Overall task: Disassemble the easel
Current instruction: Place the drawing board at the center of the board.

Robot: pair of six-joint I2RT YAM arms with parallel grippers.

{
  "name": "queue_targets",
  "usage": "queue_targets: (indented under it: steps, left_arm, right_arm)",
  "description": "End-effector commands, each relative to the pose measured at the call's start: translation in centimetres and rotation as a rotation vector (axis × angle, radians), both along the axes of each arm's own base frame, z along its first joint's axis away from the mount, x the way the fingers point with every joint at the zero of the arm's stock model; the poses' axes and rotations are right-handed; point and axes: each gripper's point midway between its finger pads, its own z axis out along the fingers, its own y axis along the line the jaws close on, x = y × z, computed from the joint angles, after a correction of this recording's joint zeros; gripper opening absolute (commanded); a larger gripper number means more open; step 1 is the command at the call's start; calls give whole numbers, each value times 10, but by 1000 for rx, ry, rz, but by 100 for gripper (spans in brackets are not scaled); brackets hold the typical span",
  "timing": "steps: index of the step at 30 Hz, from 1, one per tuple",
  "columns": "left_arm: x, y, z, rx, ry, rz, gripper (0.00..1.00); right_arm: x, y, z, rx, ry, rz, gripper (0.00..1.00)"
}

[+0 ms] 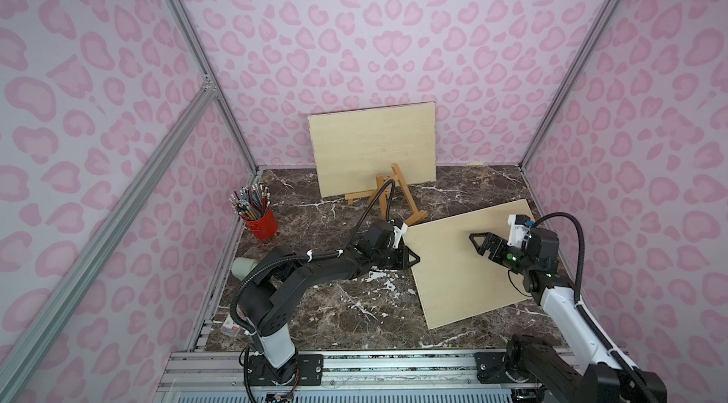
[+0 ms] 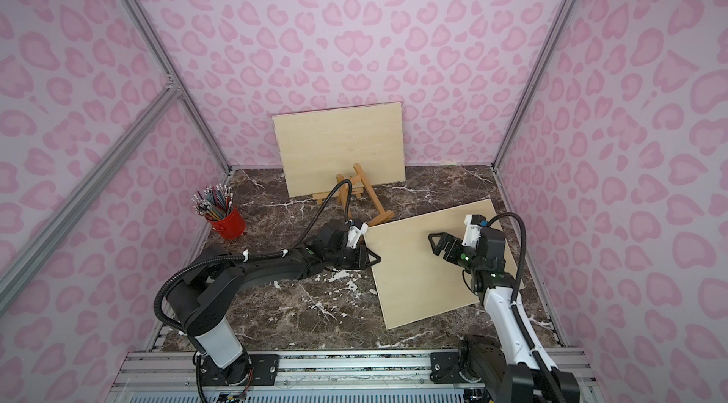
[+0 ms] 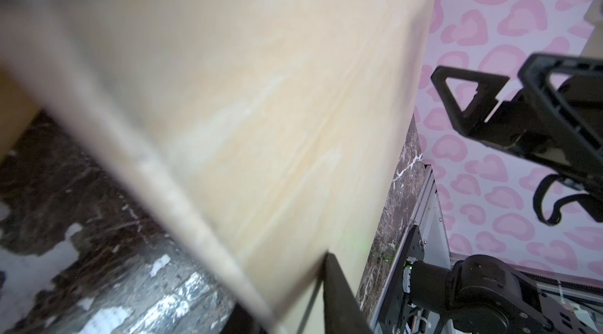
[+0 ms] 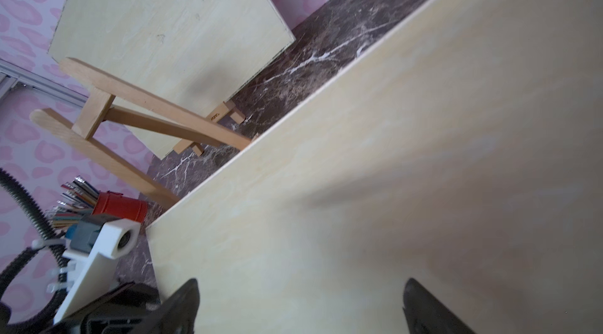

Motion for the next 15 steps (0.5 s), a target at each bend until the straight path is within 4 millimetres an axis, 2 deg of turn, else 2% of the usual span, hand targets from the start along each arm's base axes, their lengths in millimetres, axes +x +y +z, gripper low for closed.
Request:
queue_targets:
  steps: [1, 5, 10, 13, 15]
  left_arm:
    - [19, 35, -36, 245, -92, 90, 2]
    - [19, 33, -40, 251, -86, 88, 2]
    - [20, 32, -42, 257, -81, 85, 2]
    - [20, 32, -42, 262, -76, 84, 2]
    - [20, 31, -41, 262, -76, 84, 2]
  right_arm:
    - [34, -19, 19, -115, -80, -49, 98]
    - [71, -28, 30, -191, -94, -73, 98]
    - [124, -14, 45, -303, -114, -44, 98]
    - [151, -7, 40, -364, -89, -20, 98]
    - [167, -9, 30, -408, -41, -13, 98]
